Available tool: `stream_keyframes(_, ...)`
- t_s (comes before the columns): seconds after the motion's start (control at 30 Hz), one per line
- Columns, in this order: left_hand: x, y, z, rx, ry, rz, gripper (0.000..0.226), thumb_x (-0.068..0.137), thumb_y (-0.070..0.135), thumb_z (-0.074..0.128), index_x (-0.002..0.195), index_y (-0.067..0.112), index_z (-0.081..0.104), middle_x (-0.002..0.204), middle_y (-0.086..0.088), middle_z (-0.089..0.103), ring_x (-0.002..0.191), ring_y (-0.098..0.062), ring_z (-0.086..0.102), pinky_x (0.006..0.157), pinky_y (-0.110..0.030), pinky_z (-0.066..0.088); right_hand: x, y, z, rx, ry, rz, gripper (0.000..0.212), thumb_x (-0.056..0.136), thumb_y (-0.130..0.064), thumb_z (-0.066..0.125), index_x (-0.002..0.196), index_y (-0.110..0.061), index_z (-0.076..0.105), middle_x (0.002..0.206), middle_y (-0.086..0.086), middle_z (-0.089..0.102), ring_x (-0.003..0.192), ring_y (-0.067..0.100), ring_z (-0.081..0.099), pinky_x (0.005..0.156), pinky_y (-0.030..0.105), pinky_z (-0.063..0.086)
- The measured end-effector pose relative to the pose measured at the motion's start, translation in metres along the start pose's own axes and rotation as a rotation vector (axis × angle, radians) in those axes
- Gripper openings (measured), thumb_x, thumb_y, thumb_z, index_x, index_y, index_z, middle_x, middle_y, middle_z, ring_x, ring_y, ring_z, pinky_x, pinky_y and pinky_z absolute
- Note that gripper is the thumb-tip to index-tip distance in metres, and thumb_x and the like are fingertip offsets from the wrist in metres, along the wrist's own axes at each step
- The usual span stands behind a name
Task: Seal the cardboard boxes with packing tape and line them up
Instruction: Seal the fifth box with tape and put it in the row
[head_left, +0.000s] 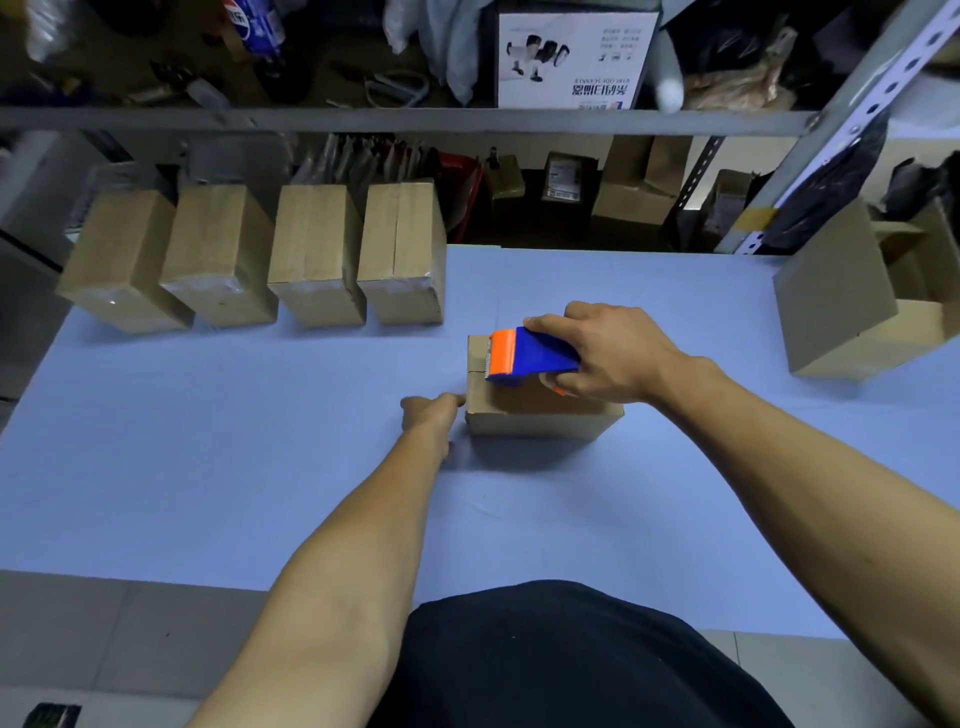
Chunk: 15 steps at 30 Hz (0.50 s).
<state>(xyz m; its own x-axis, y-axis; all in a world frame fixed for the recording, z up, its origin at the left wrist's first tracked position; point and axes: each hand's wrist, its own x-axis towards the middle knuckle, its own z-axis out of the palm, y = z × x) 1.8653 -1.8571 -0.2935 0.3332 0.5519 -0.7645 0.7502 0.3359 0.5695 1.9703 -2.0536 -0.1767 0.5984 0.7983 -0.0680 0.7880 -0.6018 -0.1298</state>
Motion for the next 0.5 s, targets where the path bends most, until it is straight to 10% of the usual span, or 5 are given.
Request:
stream_keyframes(0.2,-0.018,0.012,0.014,0.015,0.021,0.467,0.028,0.102,0.033,0.043,0.086,0.021,0.062,0.084,0.003,0.061,0.085,-0.02,0.054,0.067,-0.025,0.044,0.004,-0.002,0.004,-0.022,0.002,-0.012,0.064,0.085,-0.051,0.058,0.145,-0.037,0.039,0.107,0.002,0.057,0.093,0.029,0.059,0.063,0.03,0.034)
stream_keyframes(0.33,-0.02,0.012,0.031,0.135,-0.106,0.489,0.044,0.106,0.045,0.03,0.114,0.014,0.061,0.108,-0.013,0.065,0.099,-0.026,0.062,0.085,-0.041,0.053,0.006,-0.001,0.003,-0.073,-0.014,-0.027,0.071,0.083,-0.068,0.053,0.144,-0.036,0.038,0.107,0.004,0.057,0.09,0.029,0.059,0.062,0.031,0.031)
stream_keyframes(0.5,-0.014,0.004,0.033,0.11,-0.074,0.488,0.047,0.105,0.048,0.031,0.104,0.015,0.064,0.107,-0.016,0.068,0.093,-0.026,0.062,0.085,-0.043,0.051,0.002,0.002,-0.001,-0.022,-0.029,-0.04,0.068,0.087,-0.074,0.041,0.145,-0.039,0.04,0.106,0.004,0.058,0.081,0.022,0.052,0.061,0.031,0.03)
